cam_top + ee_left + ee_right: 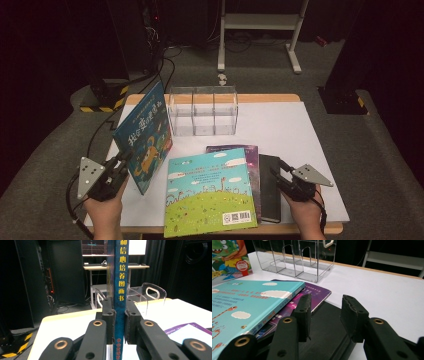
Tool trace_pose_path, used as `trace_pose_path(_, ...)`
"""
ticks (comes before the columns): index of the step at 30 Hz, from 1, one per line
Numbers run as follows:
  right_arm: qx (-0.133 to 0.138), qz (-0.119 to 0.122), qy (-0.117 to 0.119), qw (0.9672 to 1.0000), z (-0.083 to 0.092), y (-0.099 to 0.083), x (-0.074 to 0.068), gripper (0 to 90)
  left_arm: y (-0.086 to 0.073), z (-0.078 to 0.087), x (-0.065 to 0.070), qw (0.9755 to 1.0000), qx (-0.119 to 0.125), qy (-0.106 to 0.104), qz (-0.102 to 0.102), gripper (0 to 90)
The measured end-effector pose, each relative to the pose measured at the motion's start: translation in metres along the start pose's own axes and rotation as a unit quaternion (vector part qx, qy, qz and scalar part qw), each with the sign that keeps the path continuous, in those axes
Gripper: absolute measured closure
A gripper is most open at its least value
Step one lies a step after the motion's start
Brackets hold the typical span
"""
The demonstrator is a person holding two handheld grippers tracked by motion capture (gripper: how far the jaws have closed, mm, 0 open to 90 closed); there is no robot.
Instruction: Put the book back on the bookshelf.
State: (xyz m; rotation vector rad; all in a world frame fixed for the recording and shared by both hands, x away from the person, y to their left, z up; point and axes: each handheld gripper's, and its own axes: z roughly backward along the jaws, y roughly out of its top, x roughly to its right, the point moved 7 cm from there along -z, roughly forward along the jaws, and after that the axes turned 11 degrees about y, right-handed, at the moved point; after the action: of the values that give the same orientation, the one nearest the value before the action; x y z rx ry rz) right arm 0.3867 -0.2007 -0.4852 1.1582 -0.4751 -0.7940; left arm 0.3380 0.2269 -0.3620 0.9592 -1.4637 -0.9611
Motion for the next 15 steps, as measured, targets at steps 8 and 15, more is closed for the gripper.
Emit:
trace_pose_path(8,-0.006,-0.002,0.001,1.0000,-0.011,0.000,0.005,59.5,-0.004,0.008,-0.005,0.9997,-0.022,-0.011,-0.007,80.8)
trace_pose_path(15,-0.005,-0.011,0.004,0.9999,-0.017,0.001,0.008,59.5,-0.009,0.011,-0.007,0.9995,-0.027,-0.008,-0.011,79.9)
